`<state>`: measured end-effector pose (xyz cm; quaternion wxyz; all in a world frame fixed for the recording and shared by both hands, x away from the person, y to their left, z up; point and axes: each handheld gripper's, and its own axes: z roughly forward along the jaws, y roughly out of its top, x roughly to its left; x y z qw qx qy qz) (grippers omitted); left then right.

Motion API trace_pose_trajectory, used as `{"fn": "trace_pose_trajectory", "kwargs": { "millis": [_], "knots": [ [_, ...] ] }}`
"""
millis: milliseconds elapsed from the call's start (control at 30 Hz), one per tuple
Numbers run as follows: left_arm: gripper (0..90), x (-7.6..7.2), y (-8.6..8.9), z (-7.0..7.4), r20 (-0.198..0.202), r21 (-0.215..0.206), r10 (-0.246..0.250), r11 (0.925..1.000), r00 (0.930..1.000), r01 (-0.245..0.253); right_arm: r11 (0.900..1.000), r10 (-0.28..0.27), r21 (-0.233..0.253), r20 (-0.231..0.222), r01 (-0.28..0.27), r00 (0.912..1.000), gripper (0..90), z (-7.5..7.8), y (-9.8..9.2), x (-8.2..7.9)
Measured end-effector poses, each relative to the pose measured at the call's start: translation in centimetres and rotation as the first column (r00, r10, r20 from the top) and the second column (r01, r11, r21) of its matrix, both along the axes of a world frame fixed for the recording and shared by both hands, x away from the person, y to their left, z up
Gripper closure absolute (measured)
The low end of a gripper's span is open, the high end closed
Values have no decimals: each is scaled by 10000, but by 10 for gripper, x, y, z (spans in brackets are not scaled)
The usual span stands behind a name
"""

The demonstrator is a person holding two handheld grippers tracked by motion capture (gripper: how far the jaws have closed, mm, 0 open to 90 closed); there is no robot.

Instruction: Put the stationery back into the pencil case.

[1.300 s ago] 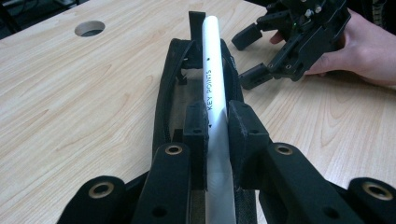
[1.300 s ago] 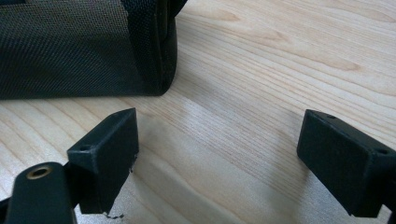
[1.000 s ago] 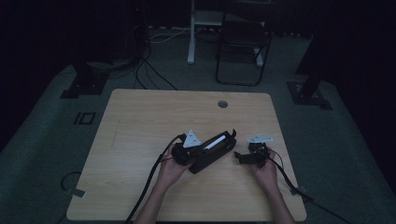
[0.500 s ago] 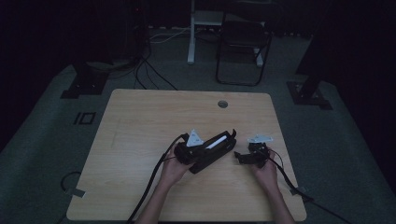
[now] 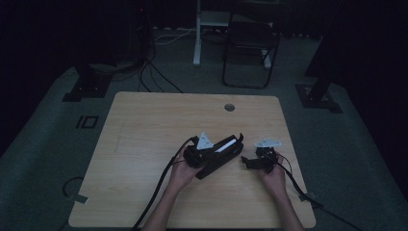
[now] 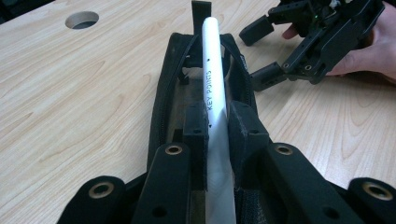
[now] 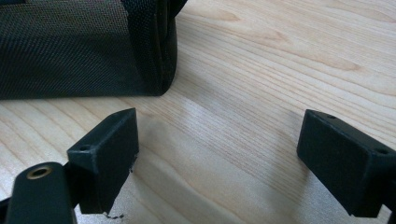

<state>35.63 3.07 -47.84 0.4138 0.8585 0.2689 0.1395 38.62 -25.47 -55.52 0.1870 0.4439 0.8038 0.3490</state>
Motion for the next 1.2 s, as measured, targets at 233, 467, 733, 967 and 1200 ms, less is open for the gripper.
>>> {"fn": "trace_pose_trajectory", "kwargs": {
  "millis": [233, 467, 733, 967, 1200],
  "knots": [
    [784, 2, -1, -2, -23, 34, 24, 10000, 10000, -24, 10000, -1, 4, 0, 1, 10000, 128, 0, 0, 0],
    [747, 4, -4, -4, -14, 108, 78, 9999, 10000, -78, 10000, 0, 1, 0, 0, 10000, 128, 0, 0, 0],
    [475, 1, 14, 10, 355, -253, 551, 9982, 9979, -542, 10000, 0, 2, -1, 0, 10000, 128, 0, 0, 0],
    [415, 2, 54, 17, 779, -536, 1370, 9897, 9875, -1331, 10000, 5, 4, 0, -5, 10000, 128, 0, 0, 0],
    [414, 8, 86, 9, 515, -451, 2112, 9769, 9761, -2090, 10000, -1, 6, -4, 1, 10000, 128, 0, 0, 0]
  ]
}}
